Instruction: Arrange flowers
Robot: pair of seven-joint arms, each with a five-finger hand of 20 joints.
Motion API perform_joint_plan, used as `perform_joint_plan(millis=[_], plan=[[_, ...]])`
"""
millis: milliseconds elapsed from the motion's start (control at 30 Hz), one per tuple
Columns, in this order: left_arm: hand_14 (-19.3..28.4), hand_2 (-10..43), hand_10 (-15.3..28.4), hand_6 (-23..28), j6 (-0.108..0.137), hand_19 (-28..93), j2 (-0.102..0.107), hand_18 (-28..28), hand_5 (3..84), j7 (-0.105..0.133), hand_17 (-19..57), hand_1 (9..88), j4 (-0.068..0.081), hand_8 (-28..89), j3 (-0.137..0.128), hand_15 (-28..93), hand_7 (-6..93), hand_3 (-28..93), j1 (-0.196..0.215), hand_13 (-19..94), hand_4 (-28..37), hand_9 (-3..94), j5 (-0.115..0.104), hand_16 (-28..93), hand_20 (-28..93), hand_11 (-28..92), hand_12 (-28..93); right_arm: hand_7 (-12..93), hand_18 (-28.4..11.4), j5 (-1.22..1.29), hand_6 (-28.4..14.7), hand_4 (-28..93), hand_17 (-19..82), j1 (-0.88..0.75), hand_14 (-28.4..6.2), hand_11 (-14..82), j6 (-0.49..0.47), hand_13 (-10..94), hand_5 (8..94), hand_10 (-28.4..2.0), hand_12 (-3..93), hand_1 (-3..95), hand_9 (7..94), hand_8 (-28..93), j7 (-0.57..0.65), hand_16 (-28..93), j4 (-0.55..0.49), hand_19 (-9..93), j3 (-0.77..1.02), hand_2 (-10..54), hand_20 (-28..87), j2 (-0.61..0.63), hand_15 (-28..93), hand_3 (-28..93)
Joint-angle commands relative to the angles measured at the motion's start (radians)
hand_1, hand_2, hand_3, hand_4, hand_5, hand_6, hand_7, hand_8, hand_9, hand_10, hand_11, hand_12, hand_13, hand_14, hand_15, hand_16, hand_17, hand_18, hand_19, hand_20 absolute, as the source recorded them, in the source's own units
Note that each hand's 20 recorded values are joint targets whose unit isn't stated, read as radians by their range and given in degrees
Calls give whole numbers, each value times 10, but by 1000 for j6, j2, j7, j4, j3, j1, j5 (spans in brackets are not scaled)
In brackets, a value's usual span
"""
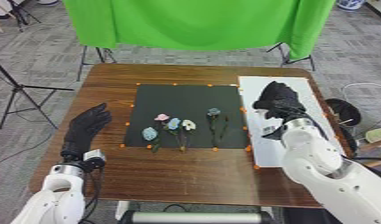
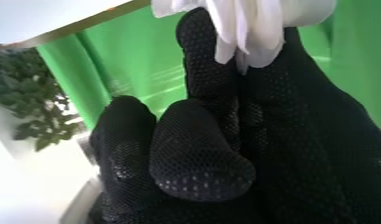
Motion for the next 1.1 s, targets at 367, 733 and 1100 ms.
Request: perform_joint_plan(millis=[367,733,1100], plan=[[168,-34,126,1,-24,98,-1,144,481,-12,48,230,-6,-74,3,180,155,709,9,364,-278,454,7,0,158,170,116,253,-129,8,4,-186,693,-35,-3,211,-10,937,786,-86,358,581,906,45,-22,285,-9,932,-92,-95,624,-62,665,642],[168,-36,126,1,-24,100,-8,145,480,-10,47,229,-4,-74,5,180,157,712,11,363,-277,455,8,0,158,171,116,259,-132,3,10,-189,689,8,-7,193,2,937,779,-98,350,577,902,42,-28,290,51,932,-144,-95,627,-106,660,642],[168,-35,126,1,-25,101,-15,144,478,-20,46,230,-5,-74,-1,179,156,711,11,361,-278,453,10,-1,158,171,116,249,-139,36,6,-149,680,10,-11,194,-33,937,751,-112,300,508,871,42,-7,303,38,932,-132,-95,621,-119,644,631]])
